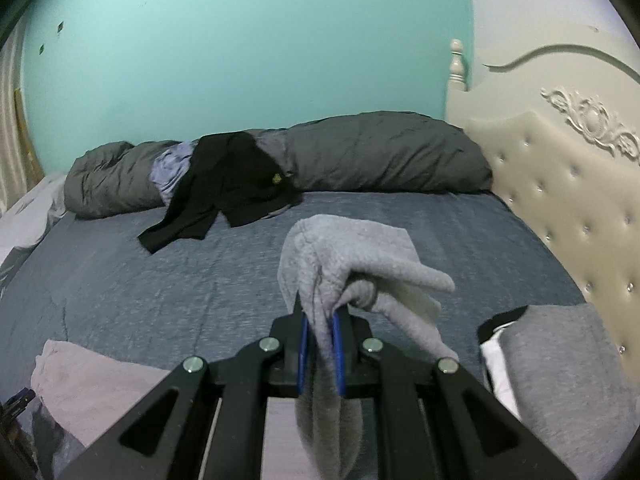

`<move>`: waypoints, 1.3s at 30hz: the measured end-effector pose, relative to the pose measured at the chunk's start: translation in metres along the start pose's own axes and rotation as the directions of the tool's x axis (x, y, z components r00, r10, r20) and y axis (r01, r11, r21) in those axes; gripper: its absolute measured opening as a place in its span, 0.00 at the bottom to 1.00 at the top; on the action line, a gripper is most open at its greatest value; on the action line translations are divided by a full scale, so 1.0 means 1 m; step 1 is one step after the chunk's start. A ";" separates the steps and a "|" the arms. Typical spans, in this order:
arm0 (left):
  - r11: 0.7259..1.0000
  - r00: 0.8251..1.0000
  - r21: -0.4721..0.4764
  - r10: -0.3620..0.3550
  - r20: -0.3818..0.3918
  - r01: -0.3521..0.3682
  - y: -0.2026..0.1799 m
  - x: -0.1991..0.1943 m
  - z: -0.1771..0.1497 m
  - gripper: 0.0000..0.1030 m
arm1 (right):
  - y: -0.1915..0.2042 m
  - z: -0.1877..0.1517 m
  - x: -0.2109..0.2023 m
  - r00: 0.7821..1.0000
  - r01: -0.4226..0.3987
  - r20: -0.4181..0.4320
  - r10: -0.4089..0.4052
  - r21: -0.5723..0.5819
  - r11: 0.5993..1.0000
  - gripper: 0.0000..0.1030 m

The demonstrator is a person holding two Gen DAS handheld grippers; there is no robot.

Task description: Fold clothes

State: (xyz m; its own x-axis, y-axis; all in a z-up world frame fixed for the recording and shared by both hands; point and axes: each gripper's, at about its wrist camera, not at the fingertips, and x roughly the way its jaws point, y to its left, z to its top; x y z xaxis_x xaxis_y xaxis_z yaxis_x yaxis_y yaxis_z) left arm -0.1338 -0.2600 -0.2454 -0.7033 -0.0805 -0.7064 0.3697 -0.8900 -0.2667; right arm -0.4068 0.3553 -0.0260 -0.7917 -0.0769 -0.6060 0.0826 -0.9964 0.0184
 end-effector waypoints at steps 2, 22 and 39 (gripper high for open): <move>1.000 1.000 0.000 -0.001 0.001 0.001 0.001 -0.001 0.000 0.67 | 0.015 0.000 0.000 1.000 -0.012 -0.004 0.012 -0.017 1.000 0.09; 0.998 0.999 -0.062 -0.005 0.037 0.007 0.029 -0.018 0.006 0.68 | 0.282 -0.040 0.037 0.970 -0.236 -0.144 0.194 -0.378 0.895 0.09; 0.993 0.999 -0.116 -0.005 0.053 0.011 0.054 -0.028 0.008 0.68 | 0.457 -0.123 0.042 0.911 -0.410 -0.266 0.314 -0.534 0.739 0.10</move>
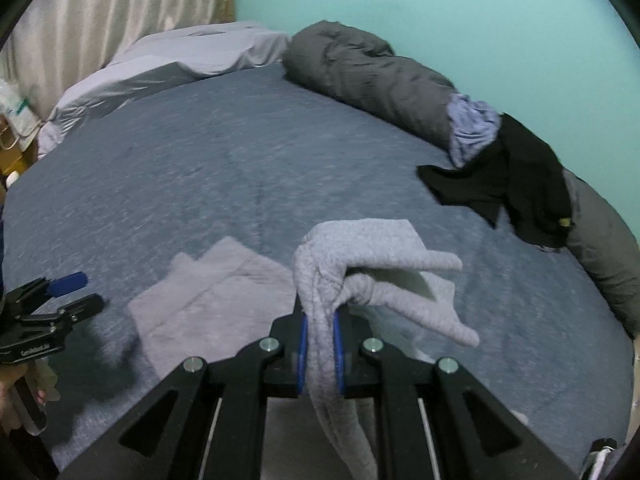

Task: Fold clothes
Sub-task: 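Lower the held grey item onto the folded sweater and open the right tool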

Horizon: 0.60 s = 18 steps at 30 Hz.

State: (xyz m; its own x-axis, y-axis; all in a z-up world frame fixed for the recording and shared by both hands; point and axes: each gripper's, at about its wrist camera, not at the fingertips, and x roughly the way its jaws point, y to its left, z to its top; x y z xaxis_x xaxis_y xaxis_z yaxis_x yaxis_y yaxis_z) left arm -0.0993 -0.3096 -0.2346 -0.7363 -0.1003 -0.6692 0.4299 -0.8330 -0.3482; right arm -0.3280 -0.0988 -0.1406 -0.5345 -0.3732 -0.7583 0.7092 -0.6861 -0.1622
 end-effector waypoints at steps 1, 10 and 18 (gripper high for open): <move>1.000 1.000 -0.003 0.001 0.001 -0.001 0.001 0.000 0.000 0.68 | 0.007 -0.002 0.002 1.000 -0.009 0.001 0.009 -0.003 1.000 0.10; 1.000 1.000 -0.003 0.002 -0.006 -0.002 0.002 0.002 -0.001 0.69 | 0.052 -0.030 0.046 0.987 -0.129 -0.090 0.136 0.075 0.989 0.14; 1.000 1.000 -0.014 0.005 -0.003 -0.005 0.006 0.002 0.001 0.70 | 0.052 -0.042 0.033 0.976 -0.215 -0.009 0.219 0.149 0.965 0.52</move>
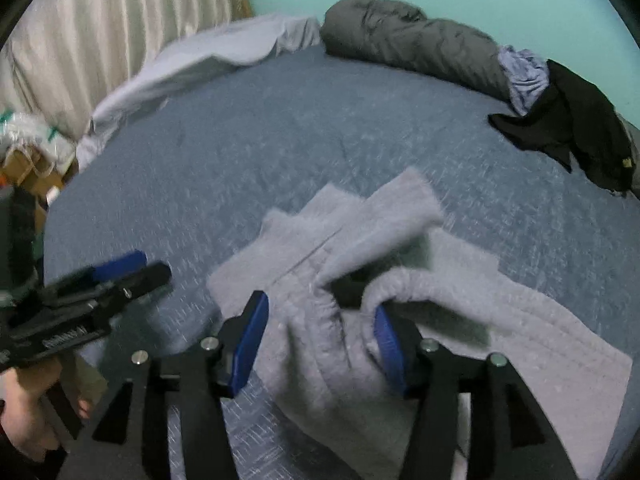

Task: Fold clothes
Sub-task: 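Lower the held grey item onto the folded sweater and open the right tool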

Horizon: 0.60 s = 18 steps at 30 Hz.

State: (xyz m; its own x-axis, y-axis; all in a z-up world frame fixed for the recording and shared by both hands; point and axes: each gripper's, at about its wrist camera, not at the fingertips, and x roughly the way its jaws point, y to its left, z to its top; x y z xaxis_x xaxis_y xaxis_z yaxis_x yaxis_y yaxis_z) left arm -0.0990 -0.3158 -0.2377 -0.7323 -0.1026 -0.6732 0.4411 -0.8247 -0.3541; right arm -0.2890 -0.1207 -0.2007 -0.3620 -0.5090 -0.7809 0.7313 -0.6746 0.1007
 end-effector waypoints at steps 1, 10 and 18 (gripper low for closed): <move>1.000 1.000 -0.003 0.000 0.000 0.000 0.001 0.000 0.000 0.70 | -0.006 0.000 -0.005 1.000 0.007 0.016 -0.007 0.031 1.000 0.52; 1.000 1.000 -0.018 -0.001 0.004 0.001 0.005 0.000 0.001 0.70 | -0.073 -0.015 -0.040 0.990 -0.034 0.143 -0.020 0.363 0.931 0.52; 1.000 1.000 -0.022 0.001 0.004 -0.001 0.008 0.000 0.001 0.70 | -0.106 -0.039 0.000 0.997 0.081 -0.053 -0.062 0.551 0.831 0.39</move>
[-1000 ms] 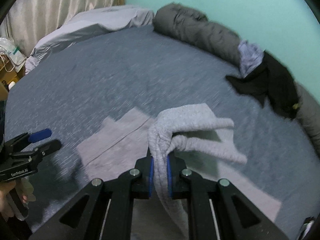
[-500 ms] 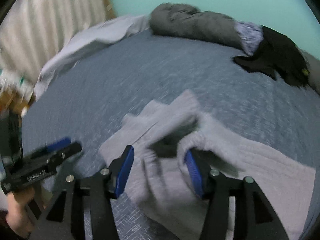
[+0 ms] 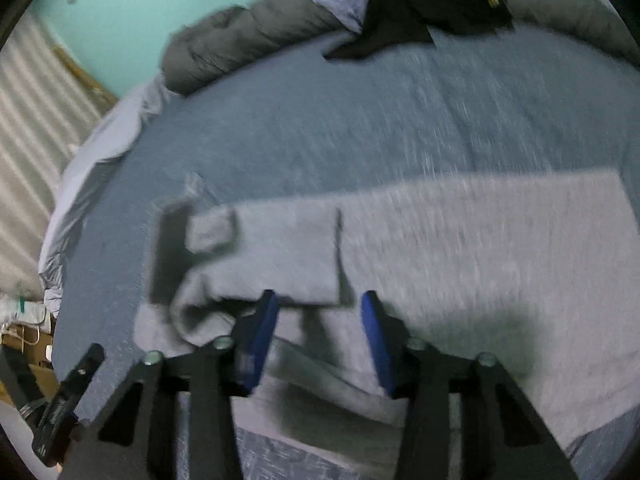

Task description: Fold clothes

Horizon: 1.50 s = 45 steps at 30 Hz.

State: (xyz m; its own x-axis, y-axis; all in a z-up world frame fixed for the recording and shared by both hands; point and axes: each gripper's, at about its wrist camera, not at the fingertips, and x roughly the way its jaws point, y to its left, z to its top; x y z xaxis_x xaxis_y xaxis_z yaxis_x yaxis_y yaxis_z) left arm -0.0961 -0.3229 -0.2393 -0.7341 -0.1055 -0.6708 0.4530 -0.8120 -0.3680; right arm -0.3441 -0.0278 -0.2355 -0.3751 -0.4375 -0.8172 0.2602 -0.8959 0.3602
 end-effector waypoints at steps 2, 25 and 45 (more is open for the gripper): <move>1.000 1.000 0.002 0.000 -0.001 0.000 -0.001 0.001 0.001 0.70 | 0.000 -0.002 0.011 1.000 0.001 -0.028 0.000 0.013 1.000 0.37; 1.000 1.000 -0.007 0.004 -0.009 -0.004 0.003 0.002 0.003 0.71 | 0.060 0.000 -0.016 0.980 -0.164 0.059 0.189 -0.292 0.942 0.36; 0.998 1.000 0.054 0.008 -0.018 -0.007 -0.022 0.005 -0.003 0.71 | -0.198 -0.099 -0.137 0.953 0.293 0.117 -0.281 -0.112 0.949 0.46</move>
State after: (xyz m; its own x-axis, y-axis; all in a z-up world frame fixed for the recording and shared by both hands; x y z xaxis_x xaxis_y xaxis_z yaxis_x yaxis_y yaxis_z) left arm -0.1082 -0.3036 -0.2364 -0.7213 -0.1014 -0.6851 0.4297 -0.8413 -0.3279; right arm -0.2565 0.2175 -0.2394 -0.5345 -0.1745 -0.8269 0.2362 -0.9703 0.0520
